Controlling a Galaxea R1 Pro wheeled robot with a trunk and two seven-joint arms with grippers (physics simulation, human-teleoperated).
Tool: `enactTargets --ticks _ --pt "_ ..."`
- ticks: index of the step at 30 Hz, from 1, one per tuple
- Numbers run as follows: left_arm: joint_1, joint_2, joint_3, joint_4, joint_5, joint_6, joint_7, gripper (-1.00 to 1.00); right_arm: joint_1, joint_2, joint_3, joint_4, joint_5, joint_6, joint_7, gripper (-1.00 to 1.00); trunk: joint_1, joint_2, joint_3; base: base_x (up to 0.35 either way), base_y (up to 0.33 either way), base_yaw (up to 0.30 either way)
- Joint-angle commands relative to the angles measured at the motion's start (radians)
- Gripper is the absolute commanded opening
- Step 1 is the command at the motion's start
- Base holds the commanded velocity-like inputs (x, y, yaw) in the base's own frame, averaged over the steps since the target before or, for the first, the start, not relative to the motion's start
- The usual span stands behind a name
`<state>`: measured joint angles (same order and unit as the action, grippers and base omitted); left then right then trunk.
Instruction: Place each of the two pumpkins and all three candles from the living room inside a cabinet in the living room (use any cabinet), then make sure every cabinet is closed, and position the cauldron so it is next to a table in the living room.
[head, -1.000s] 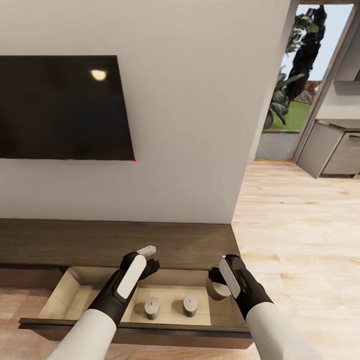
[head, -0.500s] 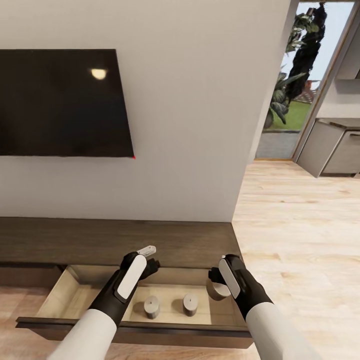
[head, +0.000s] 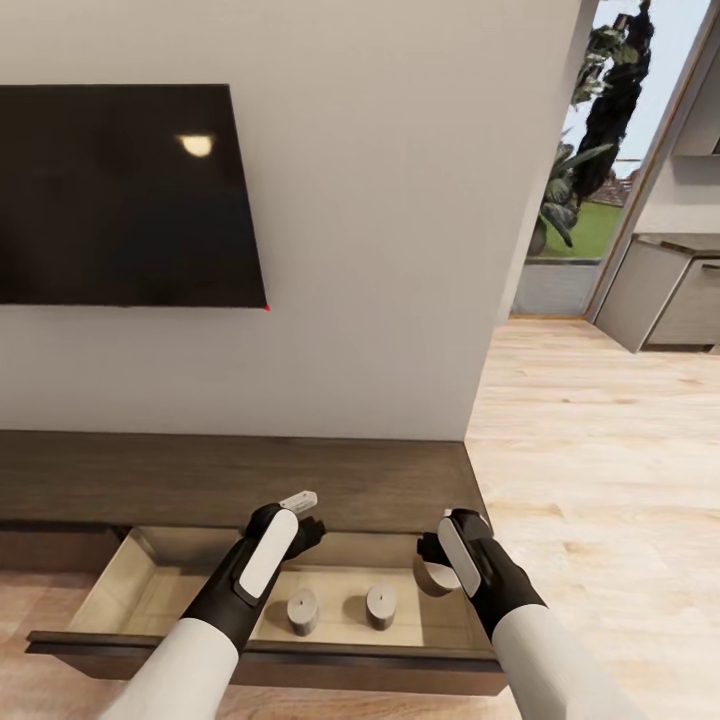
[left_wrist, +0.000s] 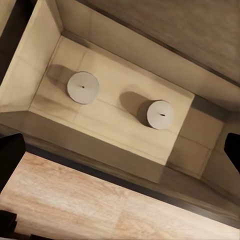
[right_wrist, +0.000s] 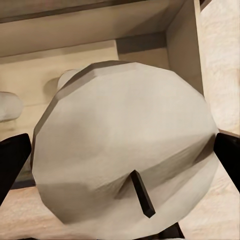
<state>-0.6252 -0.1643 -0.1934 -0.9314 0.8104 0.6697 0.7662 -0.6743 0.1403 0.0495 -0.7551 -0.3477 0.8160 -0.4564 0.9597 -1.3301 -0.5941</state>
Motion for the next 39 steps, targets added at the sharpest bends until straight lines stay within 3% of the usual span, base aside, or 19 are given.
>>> enactTargets --ticks 1,22,28,39 --pt "-0.001 0.0 -0.001 -0.001 0.01 0.0 0.01 1.0 0.0 -0.002 0.004 -0.002 -0.011 0.002 -0.009 -1.0 0.004 -0.008 -0.004 0.0 0.0 0.0" --pt "-0.001 -0.007 -0.001 0.0 0.009 -0.001 0.011 1.0 0.001 -0.006 0.005 -0.002 -0.011 -0.004 -0.008 -1.0 0.084 -0.155 -0.07 0.0 0.0 0.0" --pt "-0.001 -0.007 -0.002 0.0 0.009 -0.001 0.011 1.0 0.004 -0.008 0.007 -0.001 -0.011 -0.046 -0.008 -1.0 0.107 -0.197 -0.089 0.0 0.0 0.0" --pt "-0.001 -0.007 -0.002 0.0 0.009 -0.001 0.01 1.0 0.008 -0.003 0.008 -0.001 -0.009 -0.055 -0.008 -1.0 0.15 -0.274 -0.123 0.0 0.0 0.0"
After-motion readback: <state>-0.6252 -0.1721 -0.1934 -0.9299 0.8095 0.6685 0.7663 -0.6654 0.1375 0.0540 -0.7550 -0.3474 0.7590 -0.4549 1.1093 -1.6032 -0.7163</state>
